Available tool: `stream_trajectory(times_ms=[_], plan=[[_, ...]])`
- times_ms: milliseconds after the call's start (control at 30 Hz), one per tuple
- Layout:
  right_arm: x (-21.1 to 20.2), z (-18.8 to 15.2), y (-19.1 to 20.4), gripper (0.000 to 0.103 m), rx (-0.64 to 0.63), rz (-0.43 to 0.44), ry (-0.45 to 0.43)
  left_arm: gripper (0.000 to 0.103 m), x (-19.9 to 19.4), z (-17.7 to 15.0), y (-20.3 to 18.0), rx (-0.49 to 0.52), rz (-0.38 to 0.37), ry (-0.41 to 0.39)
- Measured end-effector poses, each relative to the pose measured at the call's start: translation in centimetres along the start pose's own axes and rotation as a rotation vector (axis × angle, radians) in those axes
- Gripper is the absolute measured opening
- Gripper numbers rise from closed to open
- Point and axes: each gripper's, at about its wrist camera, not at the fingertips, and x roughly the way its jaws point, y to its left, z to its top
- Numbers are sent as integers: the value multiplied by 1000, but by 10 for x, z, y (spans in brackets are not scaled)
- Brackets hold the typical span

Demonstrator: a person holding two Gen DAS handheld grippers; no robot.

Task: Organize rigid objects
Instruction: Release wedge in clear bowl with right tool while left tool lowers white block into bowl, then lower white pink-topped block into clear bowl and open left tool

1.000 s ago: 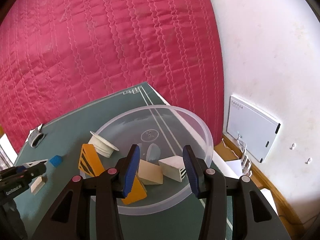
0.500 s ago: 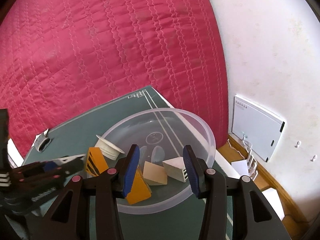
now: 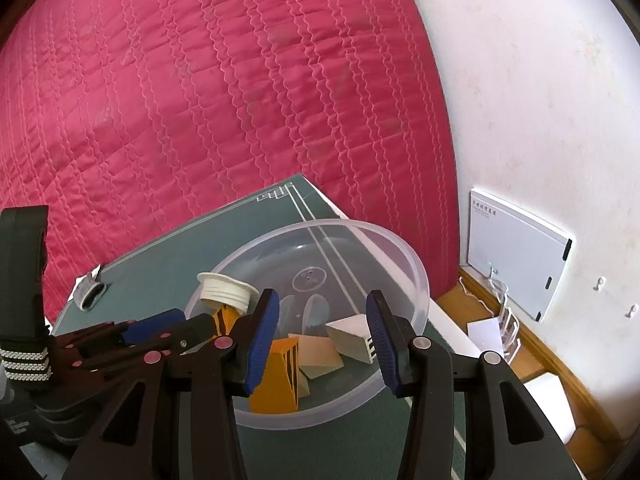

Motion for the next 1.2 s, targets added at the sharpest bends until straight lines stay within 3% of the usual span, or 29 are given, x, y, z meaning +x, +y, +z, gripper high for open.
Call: stream_trajectory(times_ms=[133, 300, 367, 433, 600, 1100, 1200], plan=[[1, 0, 0, 47, 7, 1, 4, 39, -5, -2, 8, -15, 1, -4], [1, 0, 0, 47, 8, 2, 7, 55, -16, -12, 31, -63, 36, 0], [1, 0, 0, 47, 8, 0, 8, 66, -22, -18, 42, -86, 49, 1], [1, -1, 0, 49, 9, 2, 11, 68, -28, -25, 54, -108, 69, 1], [1, -2, 1, 51, 4, 2, 13, 69, -39, -45, 75, -132, 116, 27], [1, -4, 3, 51, -13, 8, 13, 68, -29, -80, 66, -138, 85, 131], [2, -5, 4, 51, -14, 9, 13, 52, -27, -78, 65, -126, 97, 120]])
